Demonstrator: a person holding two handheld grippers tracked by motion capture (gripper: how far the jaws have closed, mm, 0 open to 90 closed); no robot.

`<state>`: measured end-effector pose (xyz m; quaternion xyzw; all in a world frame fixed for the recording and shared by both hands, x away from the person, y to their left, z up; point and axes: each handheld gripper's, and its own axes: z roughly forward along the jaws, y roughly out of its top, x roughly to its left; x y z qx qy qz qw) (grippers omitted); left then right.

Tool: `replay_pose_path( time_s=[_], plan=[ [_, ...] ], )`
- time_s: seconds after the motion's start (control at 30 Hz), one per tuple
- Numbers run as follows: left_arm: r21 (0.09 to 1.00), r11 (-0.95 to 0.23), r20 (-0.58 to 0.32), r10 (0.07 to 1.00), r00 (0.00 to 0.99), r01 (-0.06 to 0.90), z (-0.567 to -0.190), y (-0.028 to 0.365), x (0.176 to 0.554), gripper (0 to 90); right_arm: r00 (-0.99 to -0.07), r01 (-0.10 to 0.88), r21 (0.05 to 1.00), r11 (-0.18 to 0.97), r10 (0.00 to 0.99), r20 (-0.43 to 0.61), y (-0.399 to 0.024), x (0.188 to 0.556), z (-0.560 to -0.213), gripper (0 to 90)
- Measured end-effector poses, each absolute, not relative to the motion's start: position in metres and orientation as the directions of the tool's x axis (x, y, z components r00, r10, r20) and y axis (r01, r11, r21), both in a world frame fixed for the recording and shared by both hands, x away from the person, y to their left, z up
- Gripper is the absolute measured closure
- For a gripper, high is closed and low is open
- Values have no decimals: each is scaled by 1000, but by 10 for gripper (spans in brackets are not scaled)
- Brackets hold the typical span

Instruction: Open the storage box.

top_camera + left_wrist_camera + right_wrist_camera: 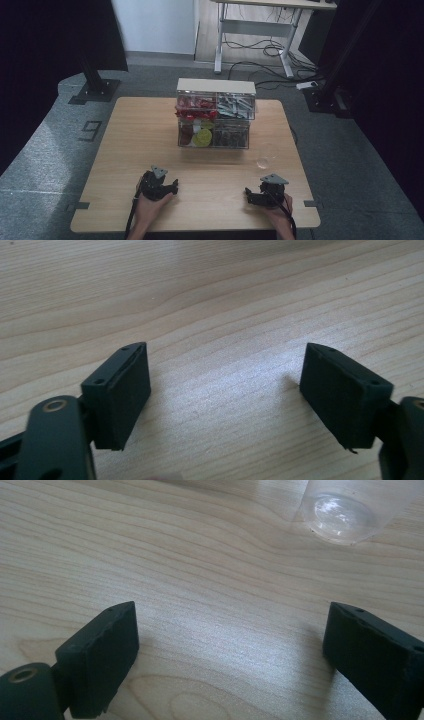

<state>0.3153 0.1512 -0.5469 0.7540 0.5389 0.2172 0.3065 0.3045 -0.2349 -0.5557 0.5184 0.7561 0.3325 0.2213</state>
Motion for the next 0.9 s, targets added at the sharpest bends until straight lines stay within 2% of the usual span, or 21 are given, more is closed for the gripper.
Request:
replay_pose_path(
  time_s=[0.23, 0.53, 0.9],
  plan=[
    [710, -246, -24, 928, 372, 660, -540, 154, 311, 262, -359, 634, 736, 236, 933, 9, -236, 304, -556, 107],
    [757, -202, -44, 933, 357, 622, -529, 166, 306, 303, -348, 633, 740, 227, 937, 10, -236, 304, -555, 133],
    [789, -200, -32, 931, 365, 581, -511, 160, 304, 426, -346, 633, 741, 225, 938, 10, -236, 304, -555, 135]
  ],
)
